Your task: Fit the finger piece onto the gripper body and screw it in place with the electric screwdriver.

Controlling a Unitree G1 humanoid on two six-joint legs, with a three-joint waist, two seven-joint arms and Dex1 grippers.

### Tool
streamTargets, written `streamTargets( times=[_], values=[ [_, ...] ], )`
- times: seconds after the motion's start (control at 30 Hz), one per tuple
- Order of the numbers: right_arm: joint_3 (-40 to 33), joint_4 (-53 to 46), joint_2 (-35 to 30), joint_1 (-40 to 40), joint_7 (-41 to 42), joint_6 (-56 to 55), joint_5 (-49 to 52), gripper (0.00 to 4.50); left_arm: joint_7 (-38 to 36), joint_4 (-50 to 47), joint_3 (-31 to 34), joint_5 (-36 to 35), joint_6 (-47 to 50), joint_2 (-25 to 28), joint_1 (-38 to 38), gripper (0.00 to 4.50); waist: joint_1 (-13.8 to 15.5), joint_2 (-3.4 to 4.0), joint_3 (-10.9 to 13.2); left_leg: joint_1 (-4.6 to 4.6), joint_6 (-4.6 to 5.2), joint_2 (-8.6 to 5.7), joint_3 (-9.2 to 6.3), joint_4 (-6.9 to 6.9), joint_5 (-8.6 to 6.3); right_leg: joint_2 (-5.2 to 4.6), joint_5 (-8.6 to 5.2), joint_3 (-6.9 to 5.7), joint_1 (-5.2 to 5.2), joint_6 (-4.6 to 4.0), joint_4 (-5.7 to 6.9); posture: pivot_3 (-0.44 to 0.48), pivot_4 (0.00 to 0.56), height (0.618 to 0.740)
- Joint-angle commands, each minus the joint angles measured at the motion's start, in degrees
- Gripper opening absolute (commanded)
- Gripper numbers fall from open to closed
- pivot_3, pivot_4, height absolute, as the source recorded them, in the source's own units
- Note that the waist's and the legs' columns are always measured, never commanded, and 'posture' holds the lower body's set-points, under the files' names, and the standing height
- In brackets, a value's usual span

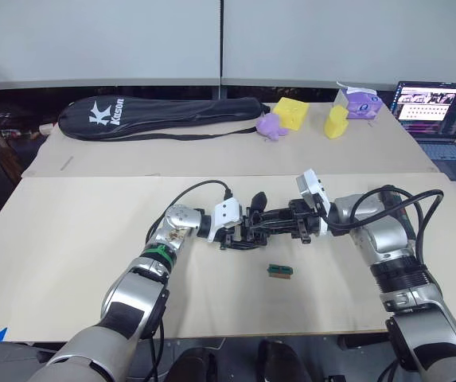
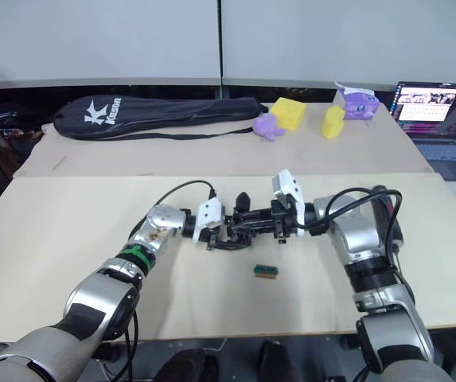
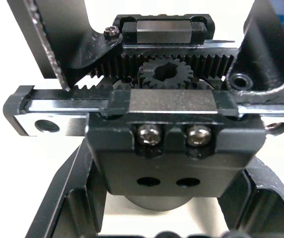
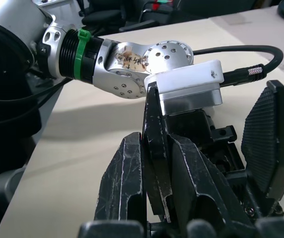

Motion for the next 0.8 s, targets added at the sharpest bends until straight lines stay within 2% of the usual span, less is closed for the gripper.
streamTargets(
  times=[0.03, 0.2, 0.37, 0.7, 0.8],
  values=[
    [4.12, 2.09, -0.85, 4.91, -0.31, 4.12, -3.77, 0.31, -2.24, -2.14, -0.37, -0.19, 0.03, 0.35, 0.06, 2.37, 0.01, 0.0, 0.0, 0.0, -0.01, 0.01, 0.0, 0.0, -0.01, 0.0, 0.0, 0.0, 0.0, 0.0, 0.0, 0.0, 0.15, 0.723],
    [0.68, -0.83, 0.42, 7.9, -7.04, 4.92, -2.87, 0.31, -2.37, -2.51, -0.49, -0.23, 0.19, 0.48, 0.48, 2.37, 0.02, 0.0, -0.01, 0.0, -0.03, 0.06, 0.0, 0.0, -0.05, 0.01, 0.0, 0.0, -0.01, 0.0, -0.02, 0.0, 0.15, 0.723],
    [0.19, -1.89, -0.78, 10.97, -6.93, 3.86, -2.77, 0.31, -2.42, -2.44, -0.59, -0.31, 0.27, 0.34, 0.28, 2.37, 0.02, 0.02, -0.04, 0.01, -0.03, 0.1, 0.01, -0.02, -0.06, 0.03, -0.01, 0.01, -0.01, -0.01, -0.02, 0.0, 0.15, 0.723],
    [5.01, 5.41, -1.91, 3.94, -1.31, 3.69, -5.12, 0.31, -1.99, -1.9, -0.7, -0.25, 0.34, 0.17, -0.35, 2.37, -0.04, 0.01, -0.05, 0.05, 0.0, 0.1, 0.03, -0.01, -0.09, 0.07, -0.01, 0.0, 0.02, -0.02, -0.03, 0.0, 0.15, 0.723],
    [2.35, 5.15, -0.57, 3.46, -3.45, 4.16, -2.96, 0.31, -1.83, -2.1, -0.65, -0.32, 0.56, -0.08, -0.36, 2.37, -0.03, 0.01, -0.05, 0.05, 0.01, 0.12, 0.03, -0.01, -0.1, 0.07, -0.01, 0.0, 0.03, -0.02, -0.04, 0.0, 0.15, 0.723]
  ],
)
